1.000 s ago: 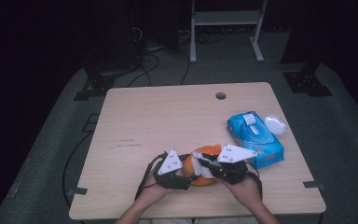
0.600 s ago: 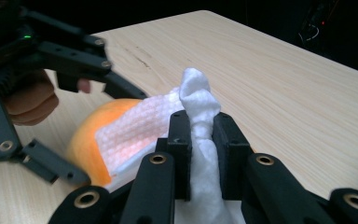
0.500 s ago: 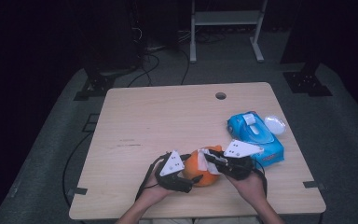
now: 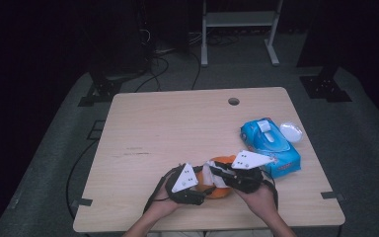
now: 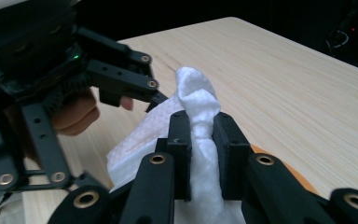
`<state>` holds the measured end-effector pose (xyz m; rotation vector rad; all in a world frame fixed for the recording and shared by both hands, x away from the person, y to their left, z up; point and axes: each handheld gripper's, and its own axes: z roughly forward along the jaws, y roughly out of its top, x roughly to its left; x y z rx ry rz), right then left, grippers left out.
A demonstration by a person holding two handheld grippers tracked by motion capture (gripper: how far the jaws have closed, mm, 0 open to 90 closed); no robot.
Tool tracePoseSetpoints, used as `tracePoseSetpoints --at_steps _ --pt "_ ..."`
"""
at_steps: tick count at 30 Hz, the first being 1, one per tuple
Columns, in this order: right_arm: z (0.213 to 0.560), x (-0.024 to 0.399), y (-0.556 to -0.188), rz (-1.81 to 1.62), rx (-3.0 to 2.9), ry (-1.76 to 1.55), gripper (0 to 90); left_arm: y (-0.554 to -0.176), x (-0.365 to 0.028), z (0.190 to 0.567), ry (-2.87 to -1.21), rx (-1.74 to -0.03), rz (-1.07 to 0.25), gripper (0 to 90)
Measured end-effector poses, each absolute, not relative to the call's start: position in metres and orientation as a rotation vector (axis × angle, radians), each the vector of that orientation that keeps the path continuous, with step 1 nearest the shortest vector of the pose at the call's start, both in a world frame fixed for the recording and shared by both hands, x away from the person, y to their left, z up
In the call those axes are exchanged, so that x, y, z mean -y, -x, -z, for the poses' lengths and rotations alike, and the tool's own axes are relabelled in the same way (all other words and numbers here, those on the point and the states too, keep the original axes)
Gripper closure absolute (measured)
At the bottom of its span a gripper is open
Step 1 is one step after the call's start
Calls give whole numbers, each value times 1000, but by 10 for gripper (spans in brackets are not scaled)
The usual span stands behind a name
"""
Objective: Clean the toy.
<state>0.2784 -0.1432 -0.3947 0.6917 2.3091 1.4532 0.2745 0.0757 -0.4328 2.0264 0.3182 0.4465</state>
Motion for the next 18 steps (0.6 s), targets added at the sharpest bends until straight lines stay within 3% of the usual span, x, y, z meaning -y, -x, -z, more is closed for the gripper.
tracePoseSetpoints --at_steps 4,9,11,14,15,17,18 --pt "393 151 -283 -1447 -2291 -719 777 -275 -78 433 -2031 -317 -451 374" --pt "403 179 -297 -1494 -2243 -878 777 -276 -82 434 -2027 -326 -433 371" --pt "404 179 -297 -1496 -2238 -884 778 -278 -82 434 -2023 -344 -409 315" --pt "403 168 -293 -1476 -2242 -849 777 -283 -80 434 -2001 -443 -316 117" --pt "403 165 -291 -1480 -2251 -836 777 -284 -80 434 -1995 -452 -315 92" --pt "402 157 -287 -1480 -2269 -792 777 -284 -80 434 -2008 -442 -319 104" --pt "401 155 -285 -1466 -2270 -778 777 -282 -81 434 -2012 -427 -338 161"
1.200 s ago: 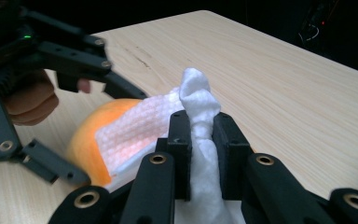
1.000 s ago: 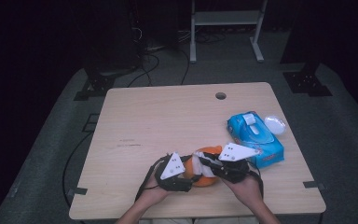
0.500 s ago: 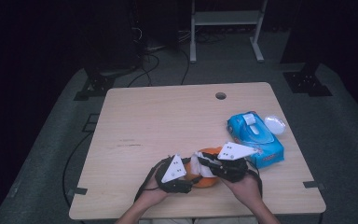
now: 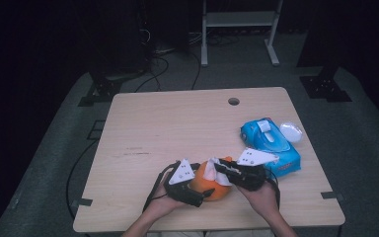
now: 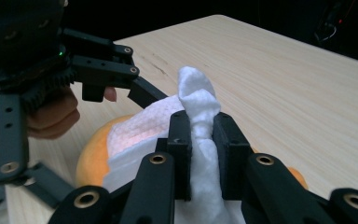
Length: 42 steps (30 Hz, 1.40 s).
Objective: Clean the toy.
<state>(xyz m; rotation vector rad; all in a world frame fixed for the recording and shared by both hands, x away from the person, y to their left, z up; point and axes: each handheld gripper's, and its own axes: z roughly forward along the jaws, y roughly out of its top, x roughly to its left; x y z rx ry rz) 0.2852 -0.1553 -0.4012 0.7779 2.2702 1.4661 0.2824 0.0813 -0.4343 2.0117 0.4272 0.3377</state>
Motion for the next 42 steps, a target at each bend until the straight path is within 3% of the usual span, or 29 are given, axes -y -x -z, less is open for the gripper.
tracePoseSetpoints --at_steps 2,6,20,25,27,28,31,42 --pt "400 158 -286 -1459 -2266 -774 777 -282 -84 434 -2022 -405 -362 266" --pt "405 172 -295 -1452 -2228 -849 777 -286 -93 434 -2020 -412 -355 361" --pt "410 174 -296 -1495 -2219 -893 776 -290 -102 437 -2007 -448 -315 350" --pt "411 168 -293 -1514 -2223 -864 775 -291 -95 433 -1972 -468 -263 139" --pt "409 162 -290 -1519 -2230 -815 774 -290 -95 434 -1987 -447 -286 164" --pt "408 160 -288 -1500 -2232 -798 774 -289 -96 435 -1990 -440 -295 248" --pt "410 167 -293 -1515 -2219 -848 774 -290 -100 435 -1996 -452 -296 344" --pt "422 185 -304 -1510 -2231 -973 774 -295 -111 439 -1991 -495 -284 381"
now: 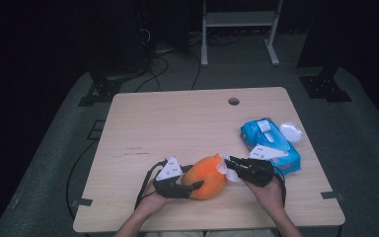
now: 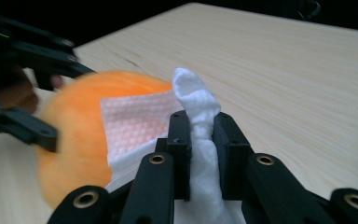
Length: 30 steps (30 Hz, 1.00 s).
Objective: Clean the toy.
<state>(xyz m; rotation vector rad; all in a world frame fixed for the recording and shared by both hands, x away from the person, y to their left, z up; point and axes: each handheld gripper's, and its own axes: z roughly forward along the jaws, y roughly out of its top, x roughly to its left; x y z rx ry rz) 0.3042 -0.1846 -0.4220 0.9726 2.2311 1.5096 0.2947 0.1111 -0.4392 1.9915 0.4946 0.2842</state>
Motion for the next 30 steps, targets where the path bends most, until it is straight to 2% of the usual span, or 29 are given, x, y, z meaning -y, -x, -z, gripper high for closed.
tracePoseSetpoints --at_steps 9,17,20,25,30 --pt "431 182 -307 -1487 -2267 -997 774 -296 -111 439 -1988 -516 -289 381" --pt "406 182 -298 -1603 -2200 -917 774 -280 -86 437 -2029 -350 -378 375" --pt "405 175 -295 -1541 -2230 -878 775 -275 -80 436 -2046 -319 -414 375" --pt "415 187 -305 -1511 -2230 -974 775 -276 -81 437 -2030 -334 -393 376" --pt "406 171 -294 -1538 -2257 -871 773 -279 -83 438 -2019 -352 -378 374"
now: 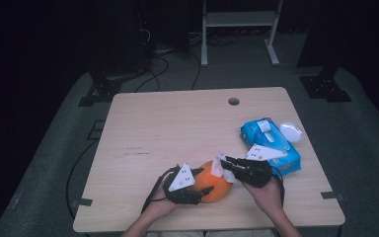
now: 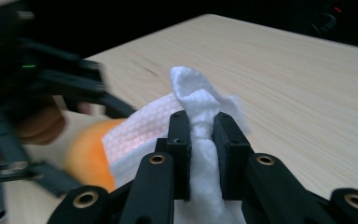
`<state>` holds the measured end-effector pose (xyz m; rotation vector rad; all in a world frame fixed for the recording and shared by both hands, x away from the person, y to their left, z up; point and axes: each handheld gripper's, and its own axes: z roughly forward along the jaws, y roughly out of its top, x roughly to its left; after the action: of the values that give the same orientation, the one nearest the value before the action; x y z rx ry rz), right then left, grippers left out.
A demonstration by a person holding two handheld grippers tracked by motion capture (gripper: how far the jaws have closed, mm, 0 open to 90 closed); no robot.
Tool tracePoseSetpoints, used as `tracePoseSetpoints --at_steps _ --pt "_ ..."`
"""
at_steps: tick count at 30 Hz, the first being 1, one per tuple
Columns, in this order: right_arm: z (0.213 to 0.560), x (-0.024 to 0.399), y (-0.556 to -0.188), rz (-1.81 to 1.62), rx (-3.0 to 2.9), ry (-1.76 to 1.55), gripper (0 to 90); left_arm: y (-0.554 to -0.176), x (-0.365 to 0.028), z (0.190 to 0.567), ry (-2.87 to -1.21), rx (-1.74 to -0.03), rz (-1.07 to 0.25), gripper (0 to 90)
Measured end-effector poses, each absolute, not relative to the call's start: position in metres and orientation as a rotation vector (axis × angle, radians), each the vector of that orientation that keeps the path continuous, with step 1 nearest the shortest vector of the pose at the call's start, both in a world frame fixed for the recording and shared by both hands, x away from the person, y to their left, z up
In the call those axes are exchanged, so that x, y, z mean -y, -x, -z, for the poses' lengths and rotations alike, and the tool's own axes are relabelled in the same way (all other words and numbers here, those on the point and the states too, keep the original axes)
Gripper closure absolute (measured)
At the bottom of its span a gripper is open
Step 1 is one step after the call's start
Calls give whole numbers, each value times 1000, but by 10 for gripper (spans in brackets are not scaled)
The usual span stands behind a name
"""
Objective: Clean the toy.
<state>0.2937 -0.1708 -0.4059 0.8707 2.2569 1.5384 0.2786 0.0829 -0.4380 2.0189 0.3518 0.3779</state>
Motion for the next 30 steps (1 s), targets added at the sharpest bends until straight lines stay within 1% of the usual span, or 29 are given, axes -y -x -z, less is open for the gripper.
tracePoseSetpoints --at_steps 3,7,10,17,19,26,28,30 --pt "404 163 -290 -1510 -2269 -816 773 -279 -86 438 -2021 -352 -370 374" --pt "407 175 -297 -1455 -2241 -874 772 -278 -85 438 -2019 -350 -375 374" --pt "410 183 -299 -1476 -2236 -927 771 -279 -83 436 -2016 -357 -378 372" --pt "399 155 -282 -1527 -2294 -766 757 -282 -84 436 -1993 -409 -362 371" --pt "397 148 -278 -1481 -2302 -715 754 -282 -84 436 -1994 -407 -369 371" --pt "404 167 -290 -1483 -2276 -830 748 -281 -81 435 -1983 -400 -385 374" --pt "404 166 -289 -1476 -2271 -828 746 -282 -81 435 -1982 -403 -379 373" --pt "404 162 -287 -1477 -2275 -818 724 -283 -82 436 -1979 -407 -370 370"
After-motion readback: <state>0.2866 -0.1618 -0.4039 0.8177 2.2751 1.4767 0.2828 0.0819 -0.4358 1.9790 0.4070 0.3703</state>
